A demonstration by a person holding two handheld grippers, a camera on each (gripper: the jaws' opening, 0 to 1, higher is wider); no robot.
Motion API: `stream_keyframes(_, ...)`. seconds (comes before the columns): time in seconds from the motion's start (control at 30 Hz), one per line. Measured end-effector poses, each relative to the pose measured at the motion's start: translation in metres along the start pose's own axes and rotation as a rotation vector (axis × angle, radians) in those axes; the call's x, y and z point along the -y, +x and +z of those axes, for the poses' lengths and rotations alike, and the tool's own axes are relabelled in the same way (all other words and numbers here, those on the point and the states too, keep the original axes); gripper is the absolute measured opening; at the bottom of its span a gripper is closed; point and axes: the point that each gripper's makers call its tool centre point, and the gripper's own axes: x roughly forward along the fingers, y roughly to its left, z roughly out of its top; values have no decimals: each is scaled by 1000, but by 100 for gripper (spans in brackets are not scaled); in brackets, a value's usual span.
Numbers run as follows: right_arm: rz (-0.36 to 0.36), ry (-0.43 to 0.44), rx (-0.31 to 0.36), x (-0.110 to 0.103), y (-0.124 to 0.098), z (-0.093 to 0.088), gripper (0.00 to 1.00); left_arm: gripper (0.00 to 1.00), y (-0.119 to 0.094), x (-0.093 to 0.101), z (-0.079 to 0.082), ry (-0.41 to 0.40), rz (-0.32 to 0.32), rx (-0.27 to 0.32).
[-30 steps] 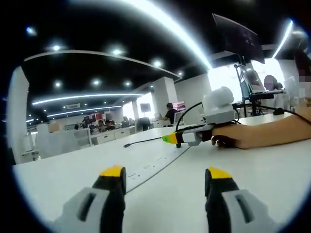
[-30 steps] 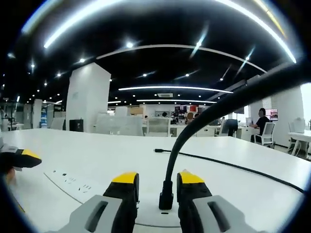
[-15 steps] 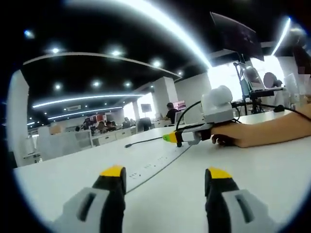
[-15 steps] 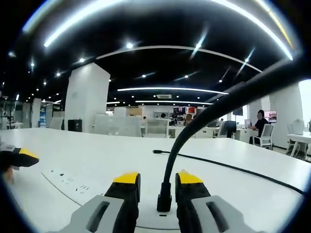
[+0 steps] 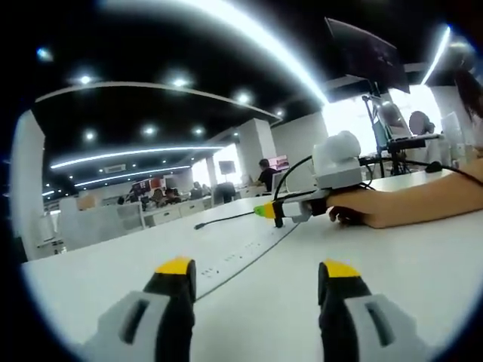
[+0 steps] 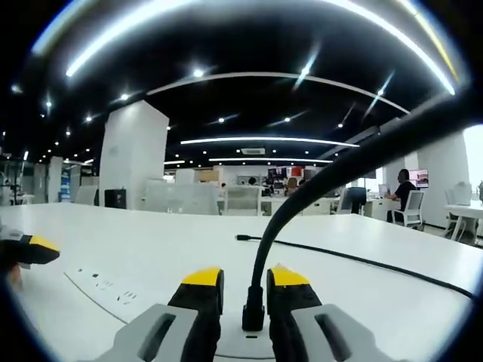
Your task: Locate the USB plug end of the data cable currently connected to the USB port on the desk. Grip the plug, withdraw it from the port, and place it onto the desktop.
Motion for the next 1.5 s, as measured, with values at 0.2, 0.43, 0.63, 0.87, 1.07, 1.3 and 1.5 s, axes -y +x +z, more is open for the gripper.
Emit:
stream_keyframes(0.2,-9,10,7,2,0,1,23,66,-1,1,-1,4,0,-3)
stream_keyframes(0.43,-8,15,6,2,-1,1,20,66,-2,2,-2,5,0,-5)
stream_keyframes(0.63,-11,17,4,4,-1,0,17,65,-3,2,-2,7,0,-7)
stream_keyframes(0.87,-21,14,1,5,0,-1,14,65,-2,0,-3,6,1,-9)
stream_keyframes(1.07,-37,19,1,6,0,-2,10,65,0,-2,-4,7,2,-10)
stream_keyframes(1.3,-35,20,4,5,-1,-3,10,65,2,-3,-5,12,1,-13)
stream_keyframes(1.5,-27,33,3,6,1,-3,9,65,2,-3,-6,15,1,-16)
